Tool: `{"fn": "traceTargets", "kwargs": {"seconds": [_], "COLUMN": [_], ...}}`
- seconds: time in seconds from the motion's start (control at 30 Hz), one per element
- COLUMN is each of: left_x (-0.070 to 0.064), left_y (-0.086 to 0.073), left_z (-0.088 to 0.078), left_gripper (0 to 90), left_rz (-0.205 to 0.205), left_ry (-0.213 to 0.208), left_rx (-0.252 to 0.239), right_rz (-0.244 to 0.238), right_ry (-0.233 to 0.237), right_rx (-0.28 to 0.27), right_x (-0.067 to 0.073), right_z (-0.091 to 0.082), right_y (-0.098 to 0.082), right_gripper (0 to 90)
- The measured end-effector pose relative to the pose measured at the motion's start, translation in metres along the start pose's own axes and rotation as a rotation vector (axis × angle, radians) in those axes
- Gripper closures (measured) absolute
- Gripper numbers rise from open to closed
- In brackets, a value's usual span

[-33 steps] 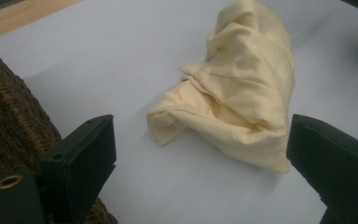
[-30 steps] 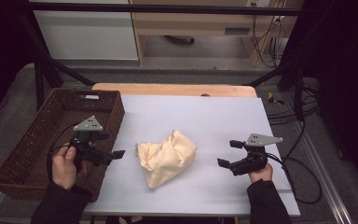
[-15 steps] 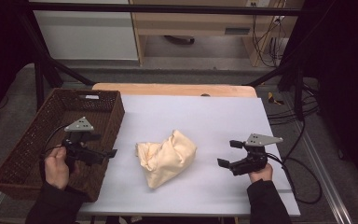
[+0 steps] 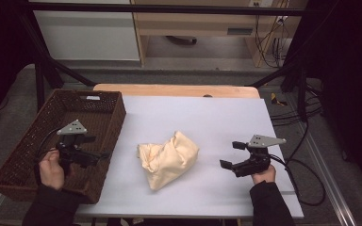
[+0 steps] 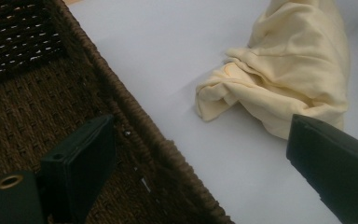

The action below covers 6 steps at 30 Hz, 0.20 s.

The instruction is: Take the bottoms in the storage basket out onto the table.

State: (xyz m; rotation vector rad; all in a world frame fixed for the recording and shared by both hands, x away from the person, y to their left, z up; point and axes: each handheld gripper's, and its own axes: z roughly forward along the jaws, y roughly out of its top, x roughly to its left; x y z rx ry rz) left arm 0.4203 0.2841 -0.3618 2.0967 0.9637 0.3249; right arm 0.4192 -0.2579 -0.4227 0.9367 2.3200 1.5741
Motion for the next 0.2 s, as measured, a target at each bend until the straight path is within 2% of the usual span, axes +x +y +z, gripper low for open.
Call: {"fn": "traceTargets", "kwargs": {"seconds": [0.2], "left_x": [0.0017], "left_y": [-0.0011], "left_z": [-0.0006], "left_gripper": [8.2], "left_rz": [0.002], "left_ry": [0.005], "left_rx": [-0.003], "right_rz": [0.0], "right_ry": [0.0], "right_rx": [0.0], "right_x": [-0.0001], "right_z": [0.0001], "right_y": [0.0], "right_gripper": [3.9]}}
